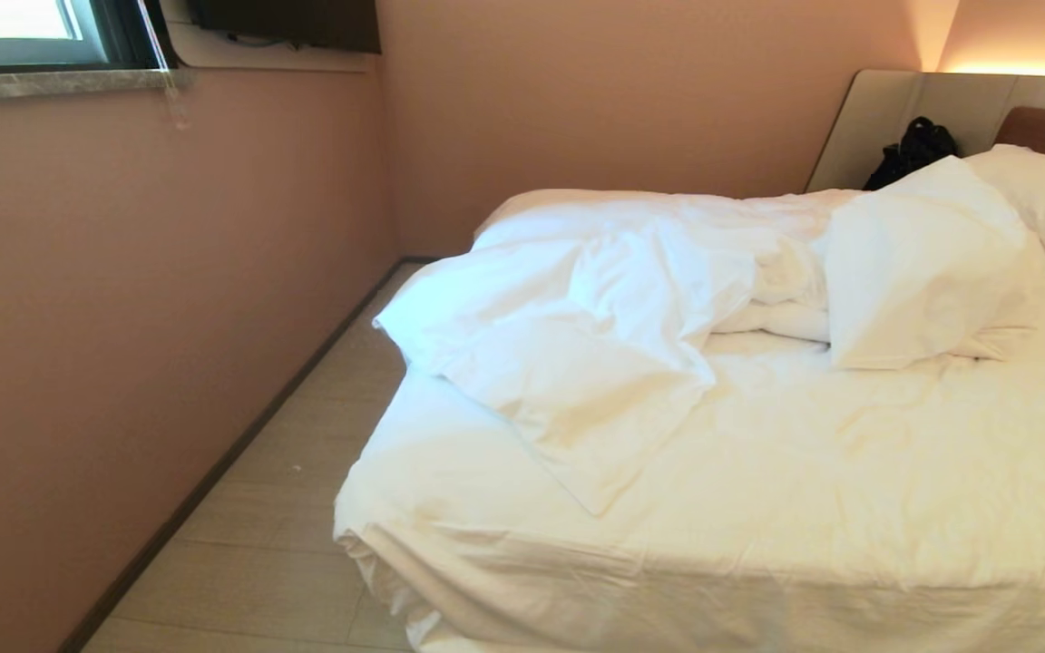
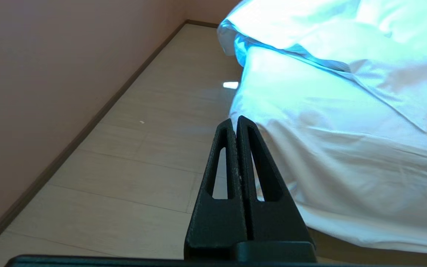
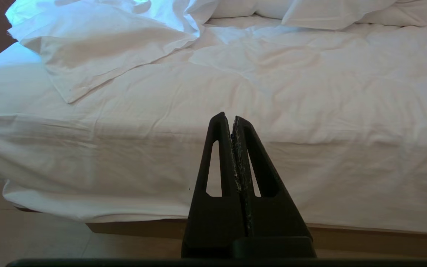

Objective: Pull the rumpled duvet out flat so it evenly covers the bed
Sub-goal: Hold the folded corner of the quilt

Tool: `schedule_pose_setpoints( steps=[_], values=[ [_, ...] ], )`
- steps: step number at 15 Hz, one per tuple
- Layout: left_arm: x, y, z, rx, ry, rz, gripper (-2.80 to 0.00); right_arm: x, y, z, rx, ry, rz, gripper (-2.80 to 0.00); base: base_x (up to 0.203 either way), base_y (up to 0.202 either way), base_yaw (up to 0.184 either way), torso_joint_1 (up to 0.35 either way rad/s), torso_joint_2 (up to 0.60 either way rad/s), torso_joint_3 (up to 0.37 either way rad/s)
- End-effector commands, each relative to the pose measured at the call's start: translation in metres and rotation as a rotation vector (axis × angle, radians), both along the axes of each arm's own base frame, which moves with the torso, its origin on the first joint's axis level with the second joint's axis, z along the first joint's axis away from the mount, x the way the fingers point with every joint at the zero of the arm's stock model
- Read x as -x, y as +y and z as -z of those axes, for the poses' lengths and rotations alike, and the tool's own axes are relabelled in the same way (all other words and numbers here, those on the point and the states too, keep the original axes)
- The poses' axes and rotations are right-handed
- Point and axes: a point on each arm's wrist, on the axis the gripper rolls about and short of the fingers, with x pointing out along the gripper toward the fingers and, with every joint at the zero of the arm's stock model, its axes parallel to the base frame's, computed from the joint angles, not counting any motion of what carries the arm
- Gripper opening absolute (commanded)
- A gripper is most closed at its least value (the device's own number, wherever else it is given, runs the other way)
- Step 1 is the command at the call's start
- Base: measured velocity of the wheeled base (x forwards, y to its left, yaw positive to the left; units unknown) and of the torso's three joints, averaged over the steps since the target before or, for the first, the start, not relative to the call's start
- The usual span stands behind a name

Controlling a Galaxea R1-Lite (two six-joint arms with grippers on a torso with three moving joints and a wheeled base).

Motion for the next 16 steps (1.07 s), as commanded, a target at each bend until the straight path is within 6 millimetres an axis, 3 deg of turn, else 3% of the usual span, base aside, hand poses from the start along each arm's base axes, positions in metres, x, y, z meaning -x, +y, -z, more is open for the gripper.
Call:
schedule_pose_setpoints(
  steps=[1, 16],
  values=[
    [0.0, 0.0, 0.0, 0.001, 0.0, -0.001, -2.8, -0.0001, 0.0, 0.0001, 0.0, 0.002, 0.0, -2.8, 0.0, -0.19, 0.002, -0.002, 0.0, 0.003],
    [0.0, 0.0, 0.0, 0.0, 0.0, 0.001, -2.8, -0.0001, 0.0, 0.0, 0.0, 0.001, 0.0, -2.8, 0.0, -0.192, -0.001, 0.003, 0.0, 0.003]
  ],
)
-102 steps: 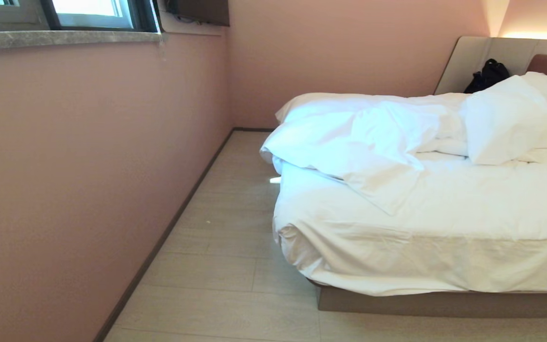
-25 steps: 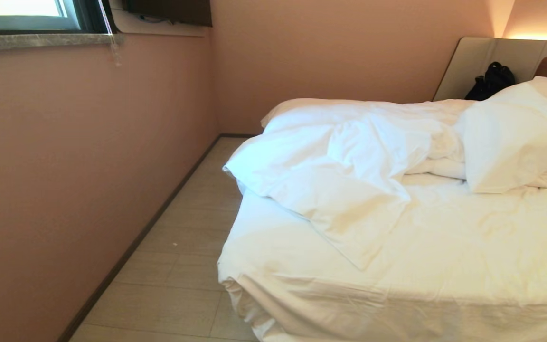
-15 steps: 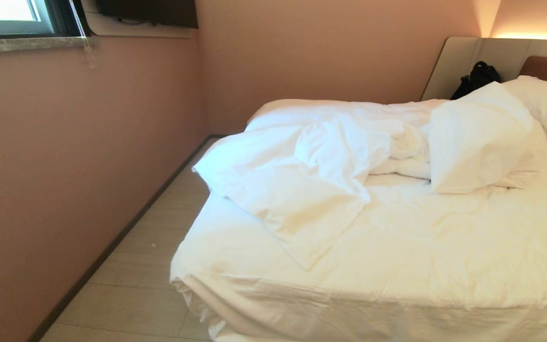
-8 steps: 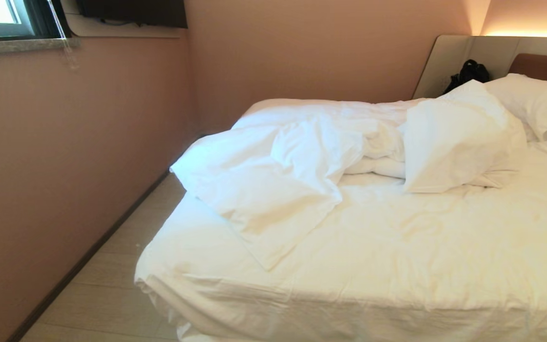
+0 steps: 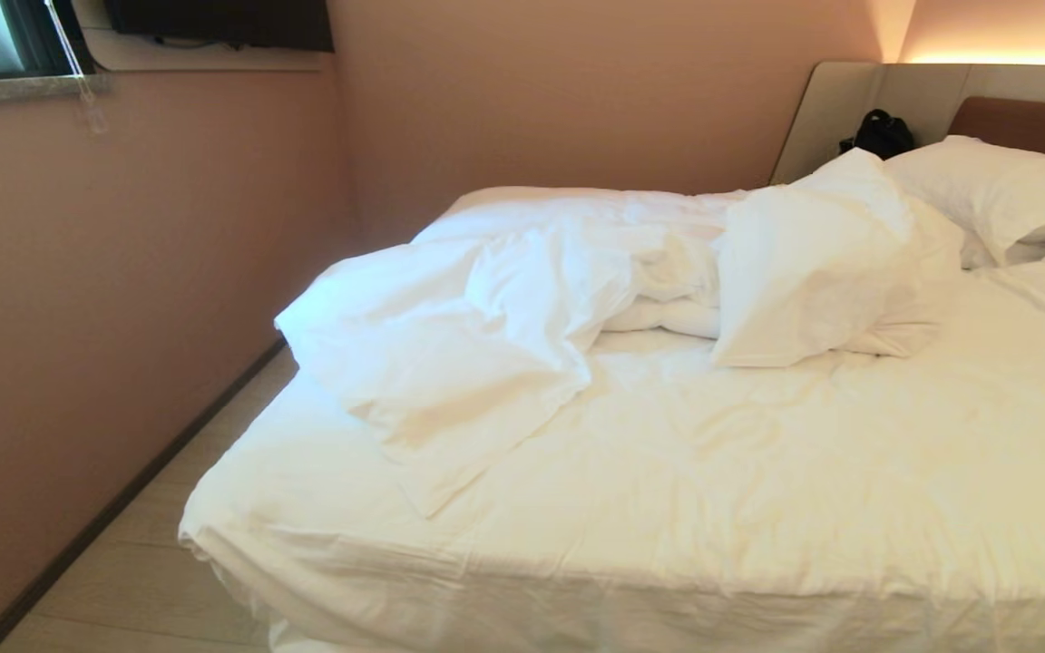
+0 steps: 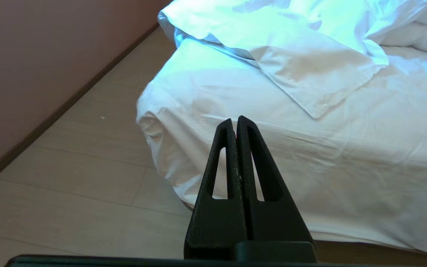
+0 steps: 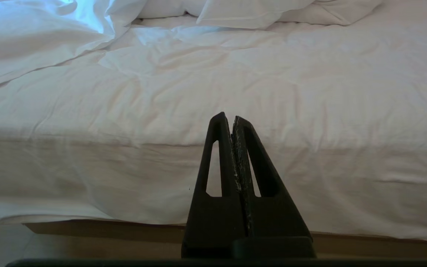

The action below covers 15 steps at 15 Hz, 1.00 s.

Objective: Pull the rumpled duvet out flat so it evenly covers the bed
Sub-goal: Hold the folded corner of the quilt

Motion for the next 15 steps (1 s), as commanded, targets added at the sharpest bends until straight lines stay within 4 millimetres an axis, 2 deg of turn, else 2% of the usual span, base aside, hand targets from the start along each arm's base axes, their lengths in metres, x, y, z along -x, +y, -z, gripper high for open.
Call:
schedule_pose_setpoints(
  steps=[1, 15],
  values=[
    [-0.0001, 0.0, -0.0001, 0.001, 0.001, 0.0, -2.8, -0.0001, 0.0, 0.0001, 0.0, 0.002, 0.0, -2.8, 0.0, -0.195, -0.003, 0.002, 0.0, 0.005],
    [-0.0001, 0.0, -0.0001, 0.0, 0.001, 0.0, -2.8, -0.0001, 0.0, -0.0001, 0.0, 0.001, 0.0, -2.8, 0.0, -0.195, 0.0, 0.002, 0.0, 0.003]
  ],
)
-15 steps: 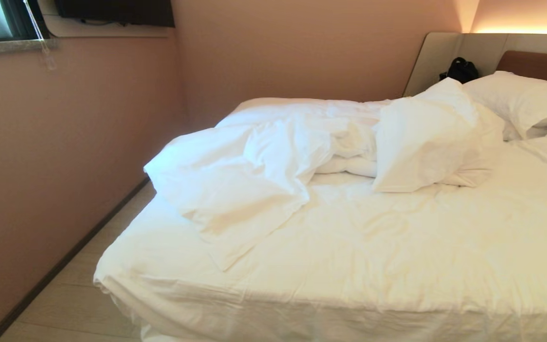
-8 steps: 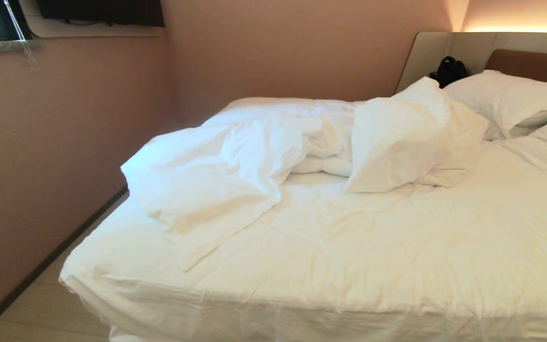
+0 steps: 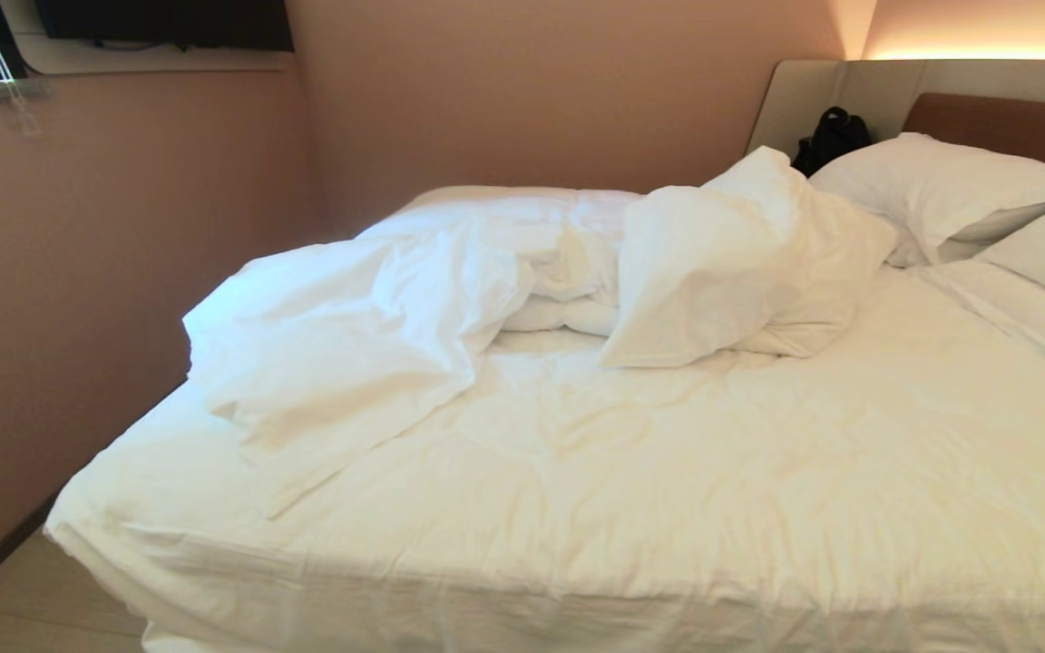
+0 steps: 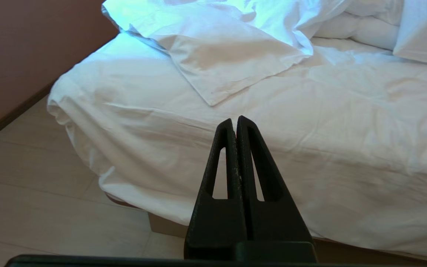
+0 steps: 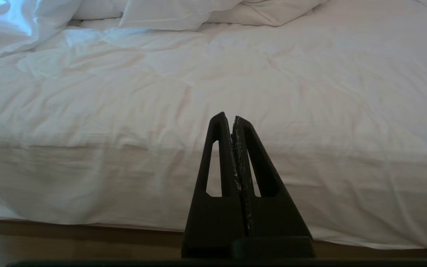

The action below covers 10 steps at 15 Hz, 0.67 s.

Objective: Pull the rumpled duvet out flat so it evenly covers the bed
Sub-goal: Hold the folded corner of the quilt

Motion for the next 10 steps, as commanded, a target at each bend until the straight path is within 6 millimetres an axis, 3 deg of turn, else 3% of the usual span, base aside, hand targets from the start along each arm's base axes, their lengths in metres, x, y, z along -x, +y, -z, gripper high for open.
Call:
schedule_pose_setpoints(
  steps=[1, 10],
  values=[
    [0.0, 0.0, -0.0001, 0.001, 0.0, 0.0, -2.8, -0.0001, 0.0, -0.0002, 0.0, 0.001, -0.001, -2.8, 0.0, -0.195, 0.0, 0.006, 0.0, 0.002],
    [-0.0001, 0.0, -0.0001, 0.002, 0.001, 0.0, -2.8, -0.0001, 0.0, -0.0002, 0.0, 0.001, -0.001, -2.8, 0.0, -0.193, 0.0, 0.001, 0.0, 0.001]
  ],
)
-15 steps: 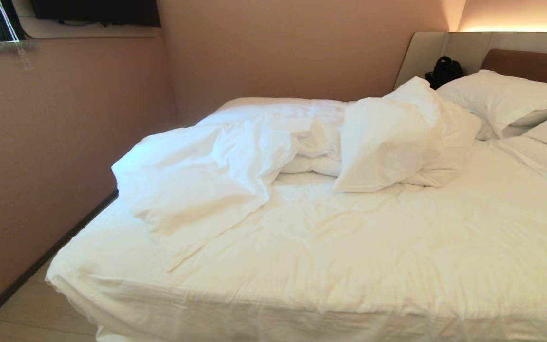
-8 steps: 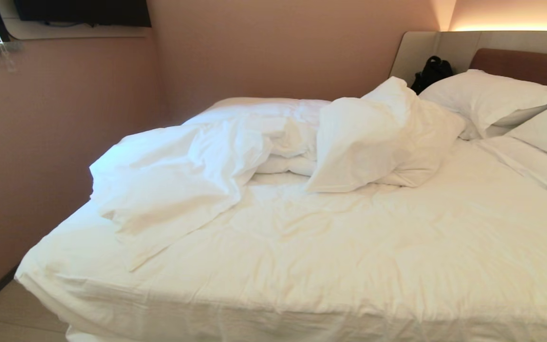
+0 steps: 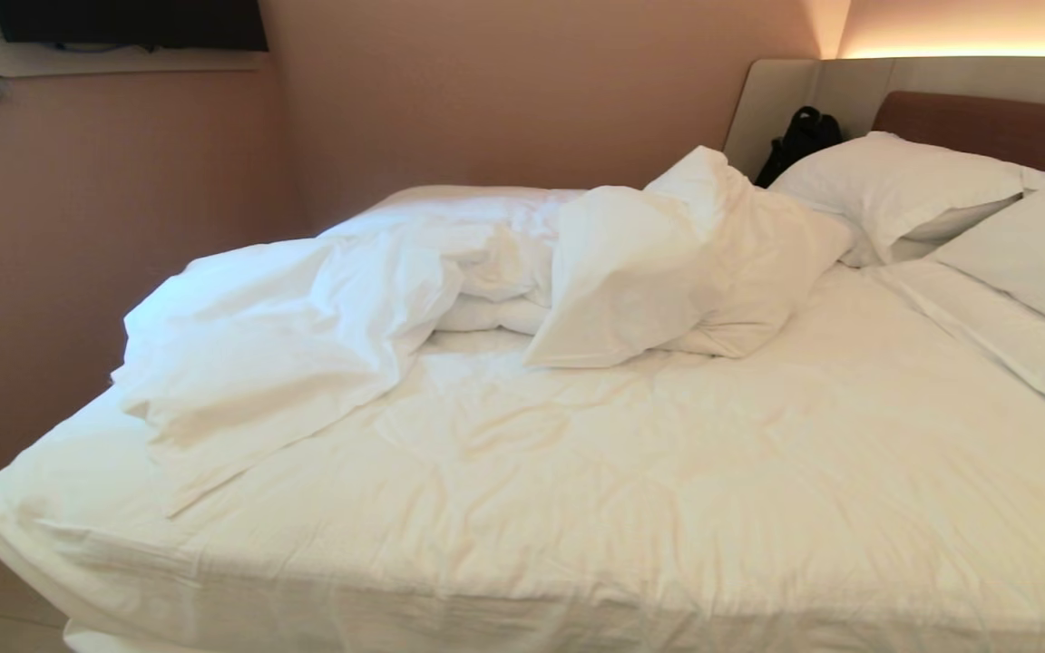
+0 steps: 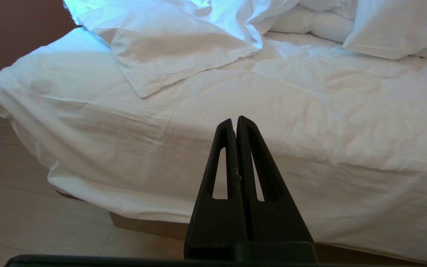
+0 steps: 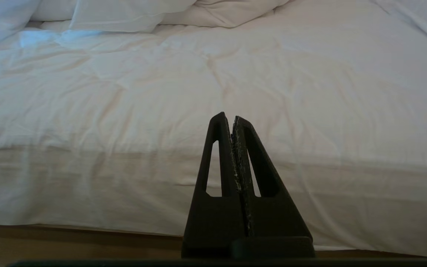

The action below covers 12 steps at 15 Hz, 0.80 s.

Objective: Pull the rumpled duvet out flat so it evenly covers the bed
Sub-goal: Hold the folded corner of the quilt

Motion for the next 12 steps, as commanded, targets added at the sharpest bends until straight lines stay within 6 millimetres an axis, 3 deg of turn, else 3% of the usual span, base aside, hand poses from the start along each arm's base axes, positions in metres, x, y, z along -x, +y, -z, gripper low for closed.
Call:
schedule_pose_setpoints(
  steps=[1, 12],
  values=[
    [0.0, 0.0, -0.0001, 0.001, -0.001, 0.0, -2.8, -0.0001, 0.0, -0.0001, 0.0, 0.001, 0.0, -2.8, 0.0, -0.188, -0.001, -0.002, 0.0, -0.002],
    [0.0, 0.0, -0.0001, 0.002, -0.001, 0.0, -2.8, -0.0001, 0.0, -0.0001, 0.0, 0.001, 0.0, -2.8, 0.0, -0.194, 0.0, 0.002, 0.0, 0.002]
  ],
)
